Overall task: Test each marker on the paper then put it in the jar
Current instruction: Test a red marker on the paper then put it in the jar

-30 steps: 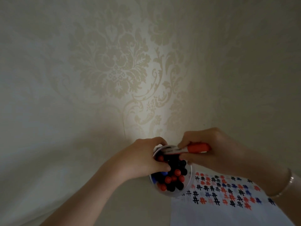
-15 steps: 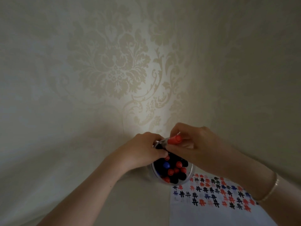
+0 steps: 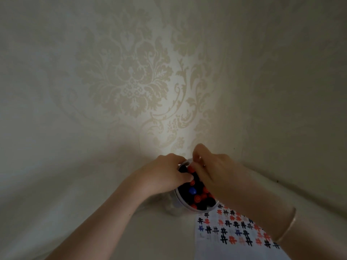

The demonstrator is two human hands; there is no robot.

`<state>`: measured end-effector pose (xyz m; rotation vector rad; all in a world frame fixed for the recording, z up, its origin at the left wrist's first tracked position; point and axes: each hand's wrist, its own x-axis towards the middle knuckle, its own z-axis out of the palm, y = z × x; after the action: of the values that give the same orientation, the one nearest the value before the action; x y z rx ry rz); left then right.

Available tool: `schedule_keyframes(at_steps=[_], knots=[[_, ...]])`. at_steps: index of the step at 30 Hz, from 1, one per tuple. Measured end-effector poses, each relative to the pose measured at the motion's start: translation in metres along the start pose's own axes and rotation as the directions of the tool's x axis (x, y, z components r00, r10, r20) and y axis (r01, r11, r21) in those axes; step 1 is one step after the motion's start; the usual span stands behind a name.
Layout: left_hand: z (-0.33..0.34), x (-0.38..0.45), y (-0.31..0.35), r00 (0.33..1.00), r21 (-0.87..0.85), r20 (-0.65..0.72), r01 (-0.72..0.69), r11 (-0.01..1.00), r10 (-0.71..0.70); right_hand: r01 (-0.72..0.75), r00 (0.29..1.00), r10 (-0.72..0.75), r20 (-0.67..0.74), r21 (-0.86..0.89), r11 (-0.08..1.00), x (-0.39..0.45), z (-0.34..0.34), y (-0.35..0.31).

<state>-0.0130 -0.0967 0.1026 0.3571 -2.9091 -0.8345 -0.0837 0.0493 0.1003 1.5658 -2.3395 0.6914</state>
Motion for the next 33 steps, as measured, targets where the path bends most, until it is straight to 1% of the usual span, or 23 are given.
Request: schedule_keyframes(at_steps=[1,2,4,5,7,9,12,14,16,18,20,21,23,25,27,30,33], knots=[[0.000,0.000,0.000,1.000,0.006,0.002,-0.005,1.000,0.005,0.054,0.994,-0.061,-0.090,-0.080,0.995,0.001,0.004,0.000],[0.000,0.000,0.000,1.000,0.011,0.005,-0.008,1.000,0.008,0.101,0.973,-0.133,-0.191,-0.169,0.980,0.002,0.008,0.002],[-0.001,0.001,-0.003,1.000,0.014,0.003,-0.007,1.000,0.007,0.161,0.880,-0.271,-0.390,-0.292,0.943,0.005,0.017,0.011],[-0.001,0.001,-0.004,1.000,0.016,-0.002,-0.006,1.000,0.007,0.190,0.836,-0.319,-0.446,-0.311,0.931,0.005,0.024,0.016],[-0.001,0.001,-0.005,1.000,0.021,-0.009,-0.007,1.000,0.007,0.246,0.804,-0.353,-0.479,-0.273,0.930,0.004,0.033,0.022],[-0.001,0.001,-0.007,1.000,0.026,-0.007,-0.009,1.000,0.010,0.263,0.806,-0.349,-0.478,-0.238,0.935,0.003,0.035,0.022],[-0.001,0.000,-0.007,1.000,0.018,0.001,-0.009,1.000,0.009,0.297,0.841,-0.357,-0.406,-0.205,0.933,0.003,0.030,0.024],[0.000,0.000,-0.005,1.000,0.038,0.000,-0.004,0.999,0.004,0.304,0.869,-0.368,-0.330,-0.231,0.924,0.003,0.025,0.025],[0.001,0.001,-0.002,1.000,0.061,-0.002,0.006,0.998,-0.006,0.283,0.885,-0.372,-0.281,-0.310,0.908,0.004,0.021,0.024],[0.003,0.002,0.000,1.000,0.066,-0.001,0.016,0.998,-0.016,0.201,0.882,-0.327,-0.340,-0.356,0.913,0.004,0.021,0.021],[0.005,0.002,0.001,1.000,0.071,0.006,0.008,0.997,-0.008,0.096,0.860,-0.222,-0.459,-0.282,0.954,0.001,0.026,0.017],[0.005,0.002,0.000,1.000,0.074,0.011,-0.001,0.997,0.000,0.078,0.840,-0.204,-0.503,-0.260,0.962,0.000,0.031,0.016],[0.004,0.001,0.000,1.000,0.078,0.015,-0.012,0.997,0.011,0.110,0.810,-0.266,-0.523,-0.310,0.944,-0.001,0.041,0.018],[0.004,0.000,0.000,1.000,0.076,0.015,-0.018,0.997,0.017,0.155,0.820,-0.338,-0.461,-0.389,0.908,0.000,0.043,0.021],[0.004,0.001,-0.001,1.000,0.074,0.009,-0.022,0.997,0.021,0.170,0.848,-0.363,-0.386,-0.451,0.876,0.003,0.040,0.022],[0.006,0.004,-0.001,1.000,0.080,0.002,-0.028,0.996,0.028,0.184,0.896,-0.345,-0.280,-0.473,0.862,0.004,0.037,0.017],[0.005,0.005,-0.003,0.999,0.066,-0.022,-0.021,0.998,0.023,0.183,0.924,-0.316,-0.214,-0.480,0.858,0.003,0.037,0.013]])
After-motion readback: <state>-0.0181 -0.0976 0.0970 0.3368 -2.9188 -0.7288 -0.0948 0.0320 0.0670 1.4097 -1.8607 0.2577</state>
